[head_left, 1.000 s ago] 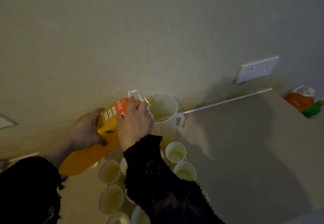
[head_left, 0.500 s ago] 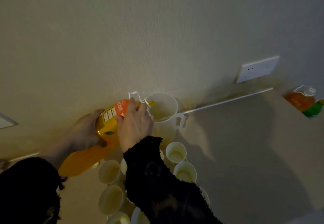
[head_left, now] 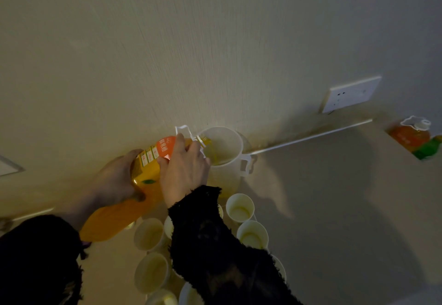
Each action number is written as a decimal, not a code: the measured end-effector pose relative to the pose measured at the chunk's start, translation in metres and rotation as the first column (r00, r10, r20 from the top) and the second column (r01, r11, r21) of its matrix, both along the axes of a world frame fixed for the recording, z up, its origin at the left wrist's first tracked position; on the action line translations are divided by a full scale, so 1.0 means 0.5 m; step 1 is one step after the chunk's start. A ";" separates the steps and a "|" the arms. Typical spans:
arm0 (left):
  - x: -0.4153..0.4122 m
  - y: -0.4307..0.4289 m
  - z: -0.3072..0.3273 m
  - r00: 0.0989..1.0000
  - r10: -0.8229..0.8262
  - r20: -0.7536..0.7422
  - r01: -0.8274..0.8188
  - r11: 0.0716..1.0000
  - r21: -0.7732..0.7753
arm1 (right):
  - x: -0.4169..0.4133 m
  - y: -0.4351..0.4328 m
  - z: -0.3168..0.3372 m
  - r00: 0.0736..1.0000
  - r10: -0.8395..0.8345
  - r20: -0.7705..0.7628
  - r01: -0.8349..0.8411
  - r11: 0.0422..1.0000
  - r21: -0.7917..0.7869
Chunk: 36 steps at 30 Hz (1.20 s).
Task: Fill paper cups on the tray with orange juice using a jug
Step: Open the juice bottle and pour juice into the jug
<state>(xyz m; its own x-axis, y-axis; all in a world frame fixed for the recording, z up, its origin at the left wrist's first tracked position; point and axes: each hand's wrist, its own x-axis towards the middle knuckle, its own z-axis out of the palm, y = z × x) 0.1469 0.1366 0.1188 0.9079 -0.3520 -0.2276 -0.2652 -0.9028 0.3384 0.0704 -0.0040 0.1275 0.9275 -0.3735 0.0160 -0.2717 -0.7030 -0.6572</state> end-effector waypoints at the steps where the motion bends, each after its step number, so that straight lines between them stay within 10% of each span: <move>1: 0.000 0.000 0.000 1.000 -0.002 -0.003 0.002 1.000 -0.001 | 0.000 0.000 0.000 1.000 0.002 -0.004 -0.002 1.000 0.001; 36: -0.009 -0.011 0.010 1.000 0.002 -0.005 -0.002 1.000 0.010 | -0.006 -0.005 0.002 1.000 0.003 -0.004 -0.003 1.000 0.013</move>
